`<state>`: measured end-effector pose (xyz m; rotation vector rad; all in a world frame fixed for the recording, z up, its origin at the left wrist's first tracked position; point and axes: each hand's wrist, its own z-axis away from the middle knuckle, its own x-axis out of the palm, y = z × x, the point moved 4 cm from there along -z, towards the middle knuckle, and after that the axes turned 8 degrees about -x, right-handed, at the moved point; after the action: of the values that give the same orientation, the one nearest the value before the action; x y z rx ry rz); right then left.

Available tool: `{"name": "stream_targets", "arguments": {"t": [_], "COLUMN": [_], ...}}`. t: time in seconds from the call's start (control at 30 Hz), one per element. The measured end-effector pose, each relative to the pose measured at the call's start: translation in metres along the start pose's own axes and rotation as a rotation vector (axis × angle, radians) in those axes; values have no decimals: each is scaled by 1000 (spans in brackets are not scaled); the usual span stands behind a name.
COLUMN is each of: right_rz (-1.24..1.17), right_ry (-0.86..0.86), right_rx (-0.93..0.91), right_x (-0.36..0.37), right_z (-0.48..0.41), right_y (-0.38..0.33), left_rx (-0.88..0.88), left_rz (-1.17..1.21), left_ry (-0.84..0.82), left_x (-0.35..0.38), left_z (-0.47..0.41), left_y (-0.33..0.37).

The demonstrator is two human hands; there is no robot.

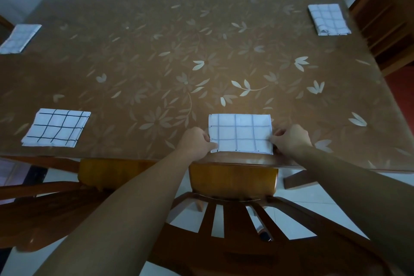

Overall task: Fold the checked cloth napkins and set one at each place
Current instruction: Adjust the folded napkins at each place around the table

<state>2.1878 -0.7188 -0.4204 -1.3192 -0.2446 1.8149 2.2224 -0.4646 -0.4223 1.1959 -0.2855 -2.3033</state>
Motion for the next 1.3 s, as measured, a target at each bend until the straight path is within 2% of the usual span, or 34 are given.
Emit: {"name": "stream_targets", "arguments": {"t": [0.33, 0.47, 0.63, 0.7, 0.97, 1.13, 1.3], "right_rz": [20, 55, 505, 581, 584, 552, 462], "right_ry": [7, -20, -2, 35, 188, 249, 296], "right_rx": [-19, -43, -407, -429, -370, -366, -392], "right_x": [2, -4, -44, -63, -128, -182, -237], "right_z": [-4, 2, 26, 38, 90, 116, 144], "right_y": [2, -3, -44, -61, -66, -30, 31], "left_rx": [25, 58, 195, 239, 321, 333, 322], "left_rz": [-18, -103, -513, -558, -555, -474, -373], "left_ry": [-14, 124, 255, 283, 290, 311, 312], "left_x": [-2, -15, -53, -69, -80, -62, -10], "left_z": [1, 8, 28, 42, 98, 141, 191], "left_y": [3, 5, 21, 35, 106, 147, 196]}}
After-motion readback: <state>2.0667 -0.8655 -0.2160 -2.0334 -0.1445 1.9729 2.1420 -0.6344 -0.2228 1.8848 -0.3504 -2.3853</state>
